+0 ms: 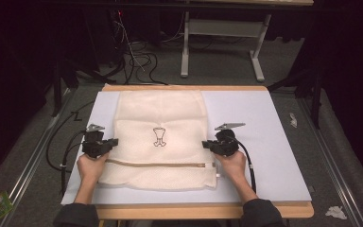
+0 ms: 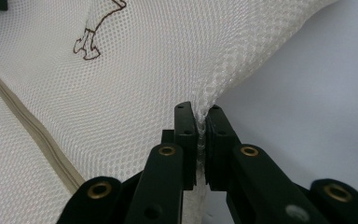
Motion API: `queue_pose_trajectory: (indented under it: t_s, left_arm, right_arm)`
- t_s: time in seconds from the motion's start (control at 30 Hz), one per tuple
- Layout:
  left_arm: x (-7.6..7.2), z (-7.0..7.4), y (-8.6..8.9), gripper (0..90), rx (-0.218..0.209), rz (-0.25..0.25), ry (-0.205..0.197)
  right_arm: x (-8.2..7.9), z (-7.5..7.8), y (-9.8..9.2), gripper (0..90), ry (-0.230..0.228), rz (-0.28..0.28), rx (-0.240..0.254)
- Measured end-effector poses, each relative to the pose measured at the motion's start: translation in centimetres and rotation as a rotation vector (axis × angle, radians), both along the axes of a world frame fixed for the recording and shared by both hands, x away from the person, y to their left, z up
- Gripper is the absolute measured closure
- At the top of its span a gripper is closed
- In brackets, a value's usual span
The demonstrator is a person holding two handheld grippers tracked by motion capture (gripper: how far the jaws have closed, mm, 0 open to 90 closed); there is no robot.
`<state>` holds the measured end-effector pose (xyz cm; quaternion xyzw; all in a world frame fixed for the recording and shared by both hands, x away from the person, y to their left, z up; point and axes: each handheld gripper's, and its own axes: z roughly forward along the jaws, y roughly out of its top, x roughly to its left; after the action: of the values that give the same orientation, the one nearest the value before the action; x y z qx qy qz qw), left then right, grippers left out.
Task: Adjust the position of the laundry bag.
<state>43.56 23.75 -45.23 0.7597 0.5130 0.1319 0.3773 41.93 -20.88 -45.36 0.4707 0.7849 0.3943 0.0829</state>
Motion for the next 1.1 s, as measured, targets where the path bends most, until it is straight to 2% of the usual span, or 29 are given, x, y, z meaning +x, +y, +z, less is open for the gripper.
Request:
queue_pose_trajectory:
  t_s: [0.27, 0.43, 0.6, 0.63, 0.83, 1.1]
  left_arm:
    - [0.2, 0.2, -1.5, 86.1, -0.018, -0.023, -0.013]
    - [0.4, 0.5, -2.7, 86.1, -0.030, -0.039, -0.028]
    - [0.6, 0.5, -4.1, 86.0, -0.024, -0.065, -0.031]
    - [0.7, 0.6, -4.3, 86.0, -0.032, -0.071, -0.033]
    - [1.0, 0.7, -6.0, 85.9, -0.035, -0.096, -0.046]
    - [1.4, 0.8, -8.0, 85.8, -0.054, -0.122, -0.042]
  right_arm:
    - [-0.2, 0.2, -1.4, 86.7, -0.004, -0.033, -0.001]
    - [-0.5, 0.5, -2.9, 86.6, -0.015, -0.061, 0.001]
    - [-0.8, 0.5, -4.0, 86.6, -0.016, -0.081, 0.004]
    - [-1.0, 0.3, -4.7, 86.5, -0.020, -0.093, 0.010]
    - [-1.4, -0.1, -6.2, 86.4, -0.016, -0.120, 0.020]
    - [-1.9, 0.2, -8.3, 86.4, -0.028, -0.159, 0.021]
